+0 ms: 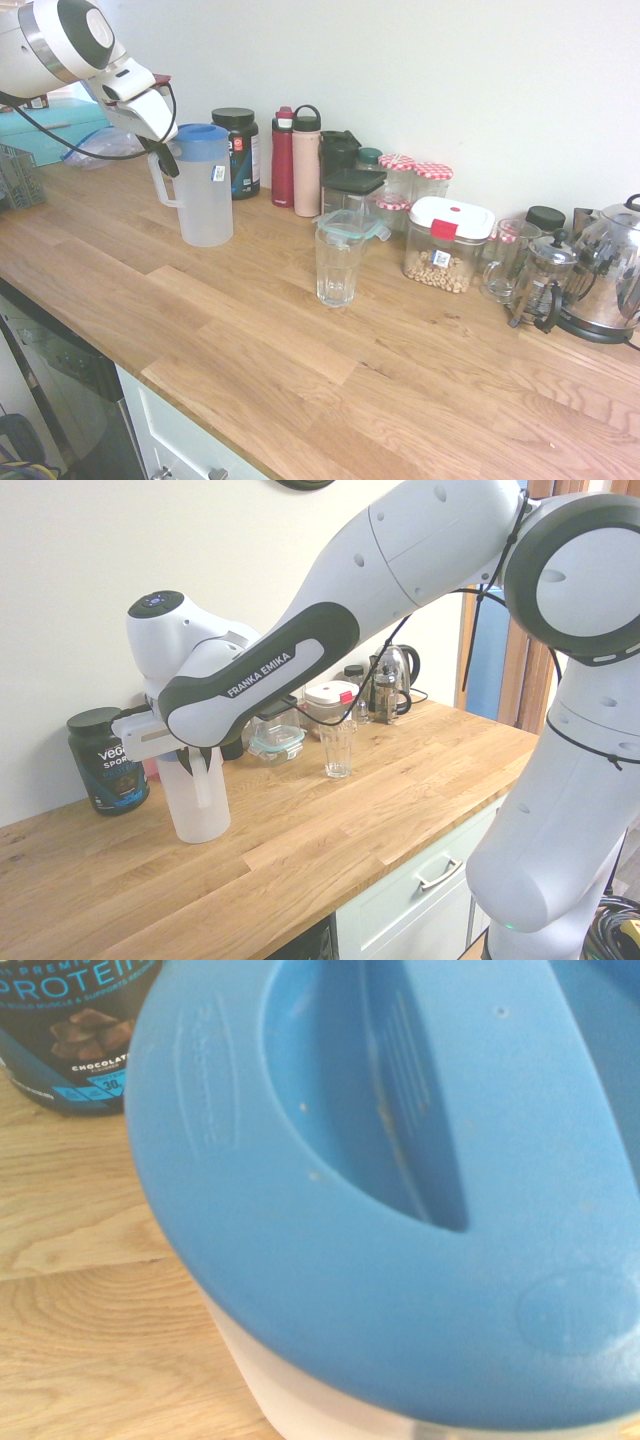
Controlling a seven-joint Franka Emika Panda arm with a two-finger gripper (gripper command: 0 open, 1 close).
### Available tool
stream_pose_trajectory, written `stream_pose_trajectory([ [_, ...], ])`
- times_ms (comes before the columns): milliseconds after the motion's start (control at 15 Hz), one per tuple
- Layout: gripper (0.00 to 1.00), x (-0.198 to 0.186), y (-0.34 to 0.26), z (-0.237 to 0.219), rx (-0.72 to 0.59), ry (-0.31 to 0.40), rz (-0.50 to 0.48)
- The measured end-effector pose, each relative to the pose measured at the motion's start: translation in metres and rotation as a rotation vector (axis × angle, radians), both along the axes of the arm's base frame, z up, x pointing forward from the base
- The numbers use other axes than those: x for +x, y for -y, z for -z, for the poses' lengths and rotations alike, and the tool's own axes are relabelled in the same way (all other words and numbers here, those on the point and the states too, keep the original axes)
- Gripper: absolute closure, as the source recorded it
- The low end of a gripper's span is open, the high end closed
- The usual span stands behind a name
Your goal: Pour me some water
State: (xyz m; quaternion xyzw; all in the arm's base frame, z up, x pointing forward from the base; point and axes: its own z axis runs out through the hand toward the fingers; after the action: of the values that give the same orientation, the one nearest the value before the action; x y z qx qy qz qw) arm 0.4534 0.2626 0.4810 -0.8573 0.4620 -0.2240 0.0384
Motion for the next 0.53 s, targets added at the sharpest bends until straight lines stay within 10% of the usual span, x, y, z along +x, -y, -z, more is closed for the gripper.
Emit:
stream_pose_trajectory([
  [533, 0.00, -0.0029, 0.0033, -0.0011, 0.012, -0.009, 0.012],
])
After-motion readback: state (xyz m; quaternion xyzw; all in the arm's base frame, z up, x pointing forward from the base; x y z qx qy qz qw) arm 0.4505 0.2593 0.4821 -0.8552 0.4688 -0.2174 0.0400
